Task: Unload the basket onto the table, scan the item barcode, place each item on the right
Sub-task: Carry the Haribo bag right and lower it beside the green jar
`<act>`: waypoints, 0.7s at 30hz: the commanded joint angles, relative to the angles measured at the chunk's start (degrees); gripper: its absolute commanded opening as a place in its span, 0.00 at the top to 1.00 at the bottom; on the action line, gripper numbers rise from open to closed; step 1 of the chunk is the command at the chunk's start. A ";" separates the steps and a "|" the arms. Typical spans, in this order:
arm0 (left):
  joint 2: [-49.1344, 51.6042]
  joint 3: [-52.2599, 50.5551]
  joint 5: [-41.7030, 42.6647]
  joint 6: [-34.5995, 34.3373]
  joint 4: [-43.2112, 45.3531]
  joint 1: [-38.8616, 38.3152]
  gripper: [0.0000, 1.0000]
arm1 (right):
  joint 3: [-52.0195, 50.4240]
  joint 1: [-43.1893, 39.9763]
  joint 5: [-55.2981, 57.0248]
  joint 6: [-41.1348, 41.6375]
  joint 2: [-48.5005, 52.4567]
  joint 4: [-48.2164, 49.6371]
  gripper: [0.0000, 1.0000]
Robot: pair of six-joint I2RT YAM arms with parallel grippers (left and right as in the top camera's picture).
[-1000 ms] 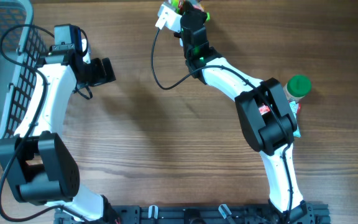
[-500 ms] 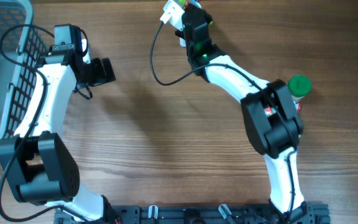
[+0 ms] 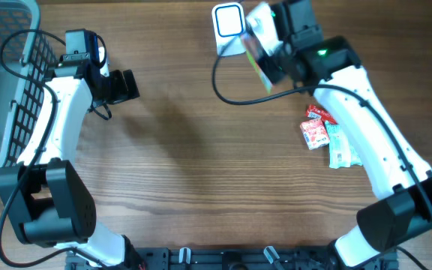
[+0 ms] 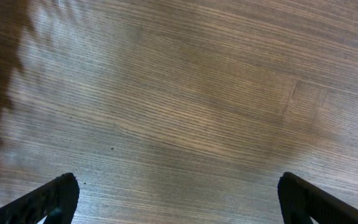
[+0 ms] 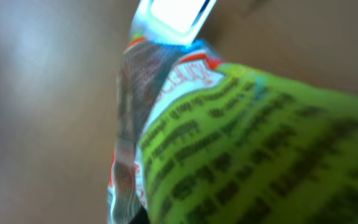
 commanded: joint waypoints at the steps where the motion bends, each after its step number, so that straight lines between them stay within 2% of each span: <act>1: -0.24 0.48 -0.28 0.09 0.02 0.15 0.00 | -4.35 -3.43 -13.70 4.33 1.46 -8.74 0.96; 4: -0.24 0.48 -0.28 0.09 0.04 0.15 0.00 | -11.45 -5.29 -14.82 3.72 1.46 -9.46 0.96; 8: -0.24 0.48 -0.28 0.09 0.04 0.15 0.00 | -21.20 -6.01 -11.74 3.72 1.46 -2.34 0.95; 14: -0.24 0.48 -0.28 0.09 0.02 0.15 0.00 | -28.81 -6.01 -7.02 3.80 1.46 6.64 0.95; 15: -0.24 0.48 -0.28 0.09 0.04 0.15 0.00 | -29.07 -6.01 -6.97 3.76 1.46 7.30 0.86; 17: -0.24 0.48 -0.28 0.09 0.02 0.15 0.00 | -29.05 -6.01 -6.97 3.80 1.46 7.82 0.59; 18: -0.24 0.48 -0.28 0.09 0.02 0.15 0.00 | -29.03 -6.01 -6.78 3.89 1.44 8.13 0.41; 20: -0.24 0.48 -0.28 0.09 0.02 0.15 0.00 | -28.35 -6.01 -5.14 5.33 1.44 8.20 0.00; 21: -0.24 0.48 -0.28 0.09 0.02 0.15 0.00 | -27.82 -6.01 -3.69 7.02 1.44 8.20 0.00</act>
